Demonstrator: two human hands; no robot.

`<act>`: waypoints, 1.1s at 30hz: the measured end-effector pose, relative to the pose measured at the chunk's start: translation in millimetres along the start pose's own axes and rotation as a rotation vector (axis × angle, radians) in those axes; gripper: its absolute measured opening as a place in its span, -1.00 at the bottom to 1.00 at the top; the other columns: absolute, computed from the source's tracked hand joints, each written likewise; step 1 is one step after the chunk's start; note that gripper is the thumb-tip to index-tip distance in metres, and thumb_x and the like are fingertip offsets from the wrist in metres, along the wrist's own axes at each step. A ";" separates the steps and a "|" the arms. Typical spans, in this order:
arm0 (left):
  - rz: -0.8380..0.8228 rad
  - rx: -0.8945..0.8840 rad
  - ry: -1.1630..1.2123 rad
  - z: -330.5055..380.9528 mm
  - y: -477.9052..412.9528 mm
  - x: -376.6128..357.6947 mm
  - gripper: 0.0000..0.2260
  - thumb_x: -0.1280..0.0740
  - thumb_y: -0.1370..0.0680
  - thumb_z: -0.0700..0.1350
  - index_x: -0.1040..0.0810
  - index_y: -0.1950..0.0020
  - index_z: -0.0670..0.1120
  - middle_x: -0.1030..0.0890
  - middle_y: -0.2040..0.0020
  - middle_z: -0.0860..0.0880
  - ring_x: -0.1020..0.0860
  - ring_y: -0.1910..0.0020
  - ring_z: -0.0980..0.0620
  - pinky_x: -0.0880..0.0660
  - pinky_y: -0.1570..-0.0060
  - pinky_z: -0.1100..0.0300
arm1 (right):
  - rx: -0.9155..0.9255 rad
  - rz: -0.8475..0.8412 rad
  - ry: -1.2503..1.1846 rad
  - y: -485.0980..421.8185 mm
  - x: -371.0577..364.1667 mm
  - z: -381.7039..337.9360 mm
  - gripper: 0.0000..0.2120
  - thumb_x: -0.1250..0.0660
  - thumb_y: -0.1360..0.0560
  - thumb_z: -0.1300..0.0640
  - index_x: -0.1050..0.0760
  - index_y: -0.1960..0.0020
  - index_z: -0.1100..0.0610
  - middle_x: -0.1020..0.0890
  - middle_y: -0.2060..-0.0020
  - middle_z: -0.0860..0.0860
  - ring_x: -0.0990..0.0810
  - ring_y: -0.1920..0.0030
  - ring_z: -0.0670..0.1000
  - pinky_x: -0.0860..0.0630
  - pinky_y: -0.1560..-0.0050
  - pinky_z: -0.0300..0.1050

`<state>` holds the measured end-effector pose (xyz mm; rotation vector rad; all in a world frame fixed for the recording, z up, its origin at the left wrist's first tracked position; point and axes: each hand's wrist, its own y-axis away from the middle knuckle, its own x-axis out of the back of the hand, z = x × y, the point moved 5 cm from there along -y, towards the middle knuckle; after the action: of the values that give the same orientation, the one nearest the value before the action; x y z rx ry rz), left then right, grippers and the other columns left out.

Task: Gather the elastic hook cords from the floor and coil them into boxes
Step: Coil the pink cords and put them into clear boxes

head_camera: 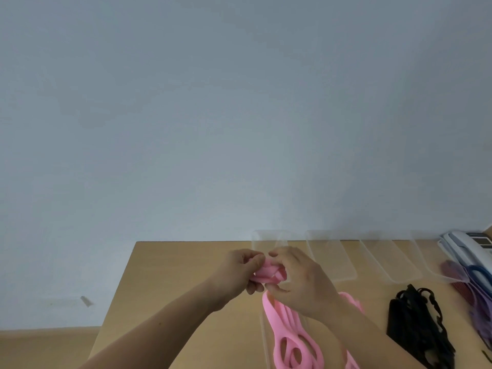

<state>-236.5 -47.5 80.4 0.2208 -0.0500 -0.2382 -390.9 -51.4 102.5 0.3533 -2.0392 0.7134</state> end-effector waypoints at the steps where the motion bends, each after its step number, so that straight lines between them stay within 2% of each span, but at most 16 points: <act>1: -0.017 0.025 0.008 -4.3 -1.6 0.9 -0.77 -0.19 -0.67 -0.13 -0.59 -0.12 -0.22 -0.65 0.23 -0.13 -0.57 0.33 -0.03 -0.49 0.32 0.16 | -0.006 -0.006 0.003 0.3 -4.2 1.0 -0.60 -0.42 -0.35 -0.02 -0.53 -0.14 0.09 -0.58 -0.06 -0.11 -0.51 0.03 -0.18 -0.50 0.08 -0.32; 4: -0.055 0.124 0.112 -19.1 -8.8 2.9 -0.75 -0.14 -0.65 -0.21 -0.43 -0.32 -0.19 -0.66 0.09 -0.23 -0.65 0.21 -0.11 -0.55 0.21 0.14 | -0.055 -0.060 -0.005 2.4 -14.1 12.9 -0.67 -0.40 -0.34 0.00 -0.50 -0.07 0.06 -0.56 0.07 -0.11 -0.47 0.16 -0.17 -0.49 0.19 -0.30; 6: -0.088 0.153 0.129 -26.3 -15.9 5.0 -0.75 -0.15 -0.65 -0.25 -0.42 -0.32 -0.22 -0.65 -0.02 -0.29 -0.67 0.12 -0.14 -0.58 0.14 0.15 | -0.106 -0.110 0.001 2.3 -18.2 27.6 -0.72 -0.41 -0.35 -0.03 -0.45 -0.01 0.00 -0.53 0.10 -0.15 -0.46 0.19 -0.16 -0.51 0.20 -0.25; 8: -0.111 0.130 0.074 -29.9 -25.6 6.9 -0.79 -0.24 -0.65 -0.23 -0.48 -0.27 -0.24 -0.67 -0.05 -0.27 -0.68 0.07 -0.11 -0.59 0.08 0.16 | -0.118 -0.135 0.015 -1.5 -19.9 44.0 -0.74 -0.42 -0.36 -0.04 -0.44 0.02 -0.02 -0.54 0.10 -0.16 -0.46 0.18 -0.17 -0.48 0.19 -0.28; 10: -0.081 0.114 0.031 -31.9 -36.2 8.8 -0.79 -0.36 -0.60 -0.18 -0.54 -0.20 -0.23 -0.70 0.00 -0.22 -0.69 0.06 -0.11 -0.61 0.04 0.13 | -0.115 -0.165 0.021 -8.7 -20.9 59.0 -0.76 -0.43 -0.37 -0.05 -0.47 0.04 -0.01 -0.57 0.11 -0.14 -0.48 0.19 -0.15 -0.45 0.20 -0.33; 13: 0.036 0.113 -0.027 -35.9 -52.3 11.9 -0.80 -0.45 -0.54 -0.14 -0.53 -0.05 -0.22 -0.71 0.16 -0.19 -0.70 0.13 -0.17 -0.63 0.11 0.08 | -0.105 -0.206 0.006 -21.2 -23.9 77.3 -0.79 -0.42 -0.38 -0.04 -0.48 0.08 0.03 -0.58 0.15 -0.08 -0.50 0.22 -0.09 -0.47 0.21 -0.28; 16: 0.138 0.103 -0.158 -40.2 -68.9 12.3 -0.82 -0.45 -0.54 -0.12 -0.49 0.04 -0.16 -0.68 0.30 -0.06 -0.70 0.20 -0.18 -0.59 0.17 0.03 | -0.067 -0.224 -0.024 -35.1 -29.9 92.9 -0.80 -0.40 -0.37 0.00 -0.42 0.19 0.07 -0.60 0.21 -0.01 -0.51 0.24 -0.02 -0.49 0.25 -0.16; 19: 0.215 0.106 -0.307 -45.6 -86.4 6.8 -0.86 -0.39 -0.56 -0.04 -0.49 0.06 -0.07 -0.65 0.30 0.00 -0.68 0.26 -0.08 -0.57 0.23 0.11 | -0.028 -0.266 -0.030 -48.5 -39.8 114.8 -0.82 -0.40 -0.39 0.04 -0.47 0.16 0.12 -0.60 0.21 0.02 -0.51 0.21 0.01 -0.44 0.25 -0.16; 21: 0.254 0.086 -0.450 -48.2 -99.2 3.5 -0.92 -0.31 -0.60 0.00 -0.52 -0.03 0.01 -0.67 0.16 0.03 -0.64 0.15 -0.05 -0.52 0.20 0.25 | -0.004 -0.305 -0.012 -60.1 -48.2 131.3 -0.79 -0.40 -0.41 0.04 -0.54 0.04 0.15 -0.60 0.14 0.03 -0.53 0.15 0.03 -0.43 0.20 -0.15; 23: 0.284 0.038 -0.642 -48.8 -112.6 3.6 -0.81 -0.27 -0.62 -0.02 -0.55 -0.21 0.01 -0.63 -0.08 0.07 -0.57 -0.11 0.05 -0.39 0.05 0.47 | 0.023 -0.345 0.022 -74.7 -57.3 145.7 -0.76 -0.38 -0.43 0.02 -0.53 -0.02 0.14 -0.59 0.08 0.01 -0.54 0.06 0.02 -0.47 0.13 -0.13; 24: 0.300 0.027 -0.714 -49.1 -119.2 5.0 -0.76 -0.27 -0.62 -0.03 -0.54 -0.27 -0.02 -0.58 -0.18 0.06 -0.50 -0.22 0.06 -0.33 -0.08 0.45 | 0.046 -0.366 0.037 -82.4 -62.4 151.4 -0.76 -0.37 -0.44 0.02 -0.52 -0.04 0.13 -0.59 0.07 -0.01 -0.53 0.01 0.00 -0.49 0.10 -0.10; 26: 0.320 0.064 -0.788 -52.8 -129.3 8.7 -0.69 -0.28 -0.61 -0.04 -0.50 -0.35 -0.04 -0.48 -0.31 0.02 -0.37 -0.34 0.04 -0.28 -0.29 0.30 | 0.099 -0.396 0.054 -95.3 -72.0 160.1 -0.78 -0.34 -0.45 0.05 -0.50 -0.04 0.13 -0.60 0.07 -0.03 -0.50 -0.04 -0.02 -0.50 0.08 -0.09; 30: 0.316 0.247 -0.861 -69.9 -139.9 14.6 -0.52 -0.29 -0.56 -0.08 -0.32 -0.48 -0.08 -0.37 -0.39 -0.04 -0.35 -0.37 -0.03 -0.28 -0.35 0.17 | 0.166 -0.443 0.091 -105.1 -91.0 172.0 -0.81 -0.33 -0.42 0.15 -0.52 -0.03 0.15 -0.62 0.07 0.01 -0.50 -0.05 0.04 -0.44 0.12 -0.09; 33: 0.275 0.324 -0.787 -80.6 -142.2 11.6 -0.52 -0.28 -0.57 -0.13 -0.30 -0.48 -0.11 -0.51 -0.20 -0.07 -0.47 -0.17 -0.01 -0.38 -0.13 0.22 | 0.186 -0.500 0.108 -103.1 -108.2 173.8 -0.79 -0.30 -0.46 0.15 -0.53 -0.09 0.12 -0.62 0.00 0.00 -0.48 -0.09 0.04 -0.40 0.08 -0.14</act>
<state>-251.7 -168.1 -29.5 0.4278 -0.8987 -0.0289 -398.3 -242.2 -24.4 0.8766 -1.6866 0.5921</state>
